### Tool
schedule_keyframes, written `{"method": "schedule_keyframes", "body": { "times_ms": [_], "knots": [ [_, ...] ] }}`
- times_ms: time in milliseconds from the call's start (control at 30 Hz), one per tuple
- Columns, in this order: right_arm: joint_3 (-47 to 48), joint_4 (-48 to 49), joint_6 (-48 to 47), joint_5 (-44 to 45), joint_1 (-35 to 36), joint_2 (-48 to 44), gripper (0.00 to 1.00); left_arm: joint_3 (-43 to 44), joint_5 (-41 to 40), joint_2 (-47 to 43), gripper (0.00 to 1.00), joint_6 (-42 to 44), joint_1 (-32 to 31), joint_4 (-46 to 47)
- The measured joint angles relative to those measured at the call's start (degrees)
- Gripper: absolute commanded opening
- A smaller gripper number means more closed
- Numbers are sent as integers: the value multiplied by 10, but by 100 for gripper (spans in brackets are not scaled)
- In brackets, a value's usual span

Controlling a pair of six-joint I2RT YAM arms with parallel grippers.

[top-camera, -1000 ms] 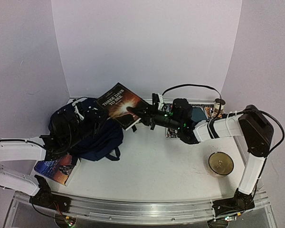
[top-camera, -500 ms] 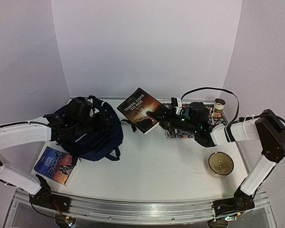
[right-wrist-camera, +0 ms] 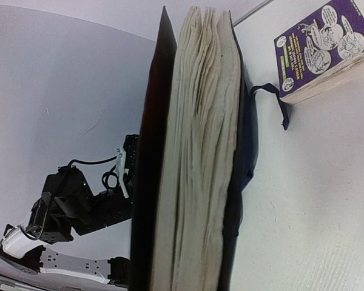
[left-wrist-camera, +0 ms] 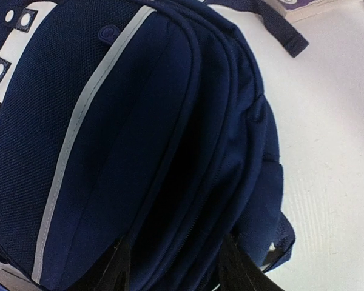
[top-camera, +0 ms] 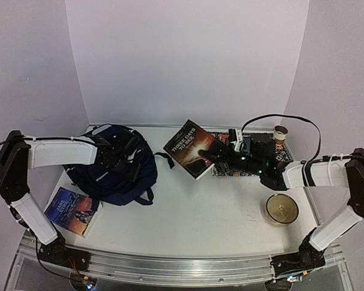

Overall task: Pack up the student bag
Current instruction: Pick up the largest pocket of the bag from the student bag.

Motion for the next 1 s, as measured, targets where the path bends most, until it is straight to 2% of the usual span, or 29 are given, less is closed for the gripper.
{"method": "schedule_keyframes", "body": {
  "times_ms": [333,400,533,600,800,1000],
  "knots": [
    [-4,-25,-19,4,0,-7,0,40,7,82,52,42,17,-17],
    [-4,-25,-23,3,0,-7,0,47,8,96,43,45,18,-18],
    [-4,-29,-29,1,0,-7,0,58,9,115,11,55,21,-19],
    [-4,-34,-34,-1,0,-7,0,61,11,118,1,56,23,-19],
    [-4,-58,-51,-5,0,-7,0,84,14,117,0,65,24,-41],
    [7,-87,-58,-19,0,-7,0,153,21,89,0,62,27,-94]
  ]
}}
